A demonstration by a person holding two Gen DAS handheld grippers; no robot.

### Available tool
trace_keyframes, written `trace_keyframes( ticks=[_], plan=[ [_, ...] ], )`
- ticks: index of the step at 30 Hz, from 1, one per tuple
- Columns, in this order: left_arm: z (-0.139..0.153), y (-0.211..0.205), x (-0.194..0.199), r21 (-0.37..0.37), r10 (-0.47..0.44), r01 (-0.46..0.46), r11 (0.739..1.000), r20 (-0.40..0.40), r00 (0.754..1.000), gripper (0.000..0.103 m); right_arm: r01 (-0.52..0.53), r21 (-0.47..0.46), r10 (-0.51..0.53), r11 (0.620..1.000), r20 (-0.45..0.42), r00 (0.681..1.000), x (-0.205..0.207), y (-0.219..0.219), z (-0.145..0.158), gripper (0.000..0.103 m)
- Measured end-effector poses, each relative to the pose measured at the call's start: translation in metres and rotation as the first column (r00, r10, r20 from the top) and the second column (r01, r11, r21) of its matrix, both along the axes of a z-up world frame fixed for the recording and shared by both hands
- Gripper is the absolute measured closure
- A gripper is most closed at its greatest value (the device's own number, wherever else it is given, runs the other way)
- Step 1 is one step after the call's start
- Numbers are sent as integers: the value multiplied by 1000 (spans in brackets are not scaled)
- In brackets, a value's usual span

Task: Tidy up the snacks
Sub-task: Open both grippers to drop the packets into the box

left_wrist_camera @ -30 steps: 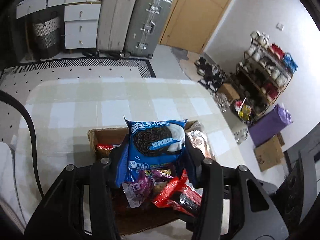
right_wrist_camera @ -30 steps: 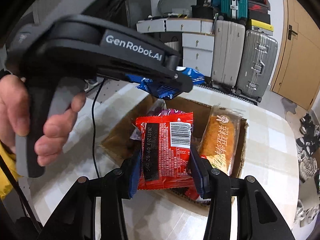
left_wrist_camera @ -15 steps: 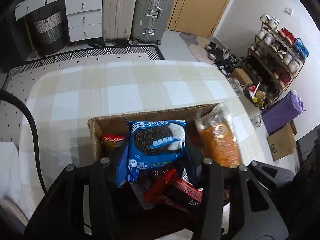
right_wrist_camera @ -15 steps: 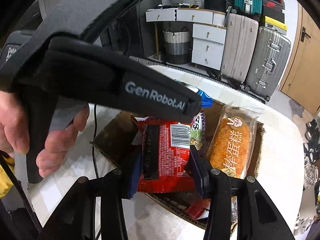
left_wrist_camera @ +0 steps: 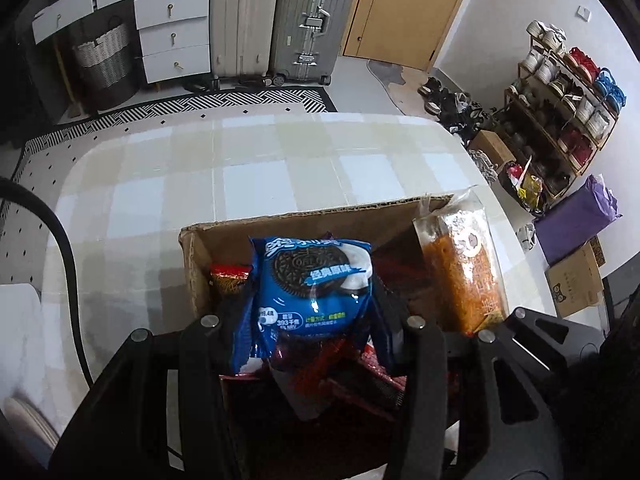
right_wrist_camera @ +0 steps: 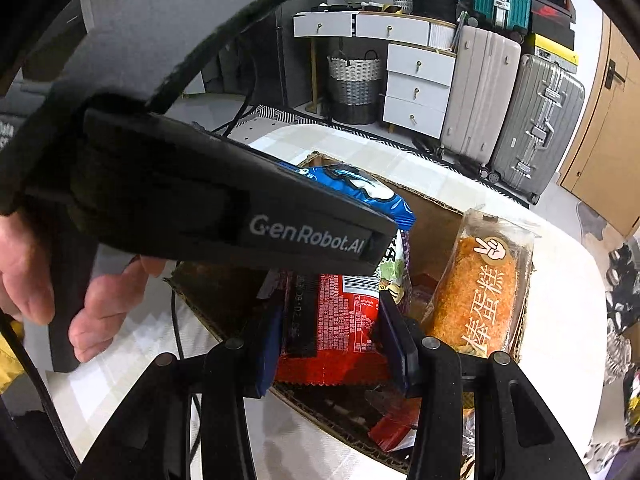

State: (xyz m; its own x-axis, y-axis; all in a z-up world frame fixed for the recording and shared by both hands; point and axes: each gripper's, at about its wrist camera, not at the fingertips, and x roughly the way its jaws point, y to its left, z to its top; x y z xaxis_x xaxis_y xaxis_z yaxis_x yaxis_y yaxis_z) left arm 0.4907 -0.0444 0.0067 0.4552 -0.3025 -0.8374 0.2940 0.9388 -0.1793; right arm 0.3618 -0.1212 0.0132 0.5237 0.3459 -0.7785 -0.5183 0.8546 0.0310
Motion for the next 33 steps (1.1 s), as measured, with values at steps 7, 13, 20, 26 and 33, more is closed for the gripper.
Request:
trace_keyframes(
  ticks=[7, 13, 20, 26, 33],
  plan=[
    [3, 0, -5, -27, -10, 10, 1000, -18, 1000, 58, -6, -26, 7, 1000, 37, 999, 0, -1, -4, 58],
    [7, -2, -5, -13, -26, 26, 1000, -29, 999, 58, -14, -45, 16, 999, 46, 999, -1, -1, -4, 56],
    [10, -1, -6, -38, -32, 30, 999, -57, 998, 58, 7, -112, 10, 994, 150, 989, -11, -1, 5, 41],
    [8, -4, -8, -42, -28, 25, 999, -66, 997, 58, 1, -135, 20, 991, 155, 988, -15, -6, 4, 39],
    [-3, -3, -9, -33, -13, 11, 999, -74, 997, 57, 17, -197, 18, 980, 175, 984, -20, 3, 3, 37]
  ],
)
